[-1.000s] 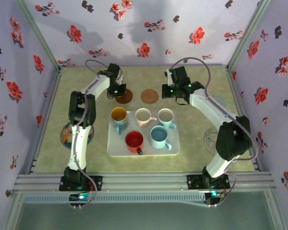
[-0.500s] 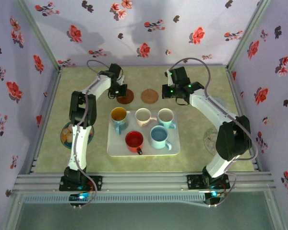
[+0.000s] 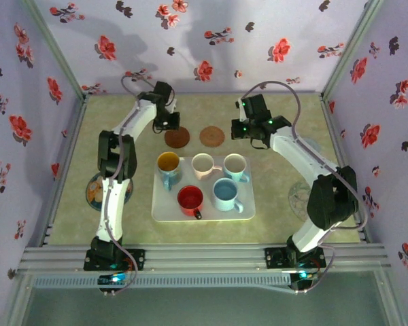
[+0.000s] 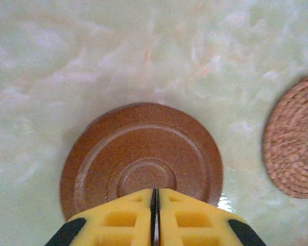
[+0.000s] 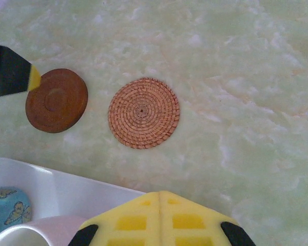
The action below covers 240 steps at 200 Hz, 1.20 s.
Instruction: Place the cup by the coaster
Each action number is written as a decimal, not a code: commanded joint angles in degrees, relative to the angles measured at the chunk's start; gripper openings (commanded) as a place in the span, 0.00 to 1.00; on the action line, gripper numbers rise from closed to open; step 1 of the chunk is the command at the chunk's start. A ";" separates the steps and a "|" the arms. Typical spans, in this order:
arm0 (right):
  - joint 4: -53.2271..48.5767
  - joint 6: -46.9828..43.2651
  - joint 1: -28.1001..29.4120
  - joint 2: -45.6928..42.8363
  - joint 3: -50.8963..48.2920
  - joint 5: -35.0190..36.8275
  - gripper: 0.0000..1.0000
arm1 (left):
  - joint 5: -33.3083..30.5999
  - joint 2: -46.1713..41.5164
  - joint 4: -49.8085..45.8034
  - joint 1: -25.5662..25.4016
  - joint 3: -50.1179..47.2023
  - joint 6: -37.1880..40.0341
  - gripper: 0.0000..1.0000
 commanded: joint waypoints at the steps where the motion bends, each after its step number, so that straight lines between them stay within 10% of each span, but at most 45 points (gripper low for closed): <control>1: -1.30 -1.35 -0.41 -2.93 -0.59 0.10 0.02 | -2.85 -8.26 -2.89 0.32 2.33 -0.05 0.14; 82: -2.49 -3.09 1.45 -12.09 -5.18 -6.37 0.36 | -9.86 -36.22 0.58 1.16 -18.51 -5.04 0.37; 151: -1.28 -0.32 4.60 -23.06 -15.44 -7.19 0.99 | -15.61 -60.37 -4.26 3.23 -42.62 -9.16 0.84; 179: -0.44 0.04 6.38 -26.70 -19.29 -9.08 1.00 | -16.73 -65.32 -7.59 4.99 -50.15 -11.97 0.99; 240: 5.93 1.05 12.88 -32.02 -26.50 -13.08 1.00 | -14.79 -67.45 -9.52 6.66 -63.57 -15.23 0.99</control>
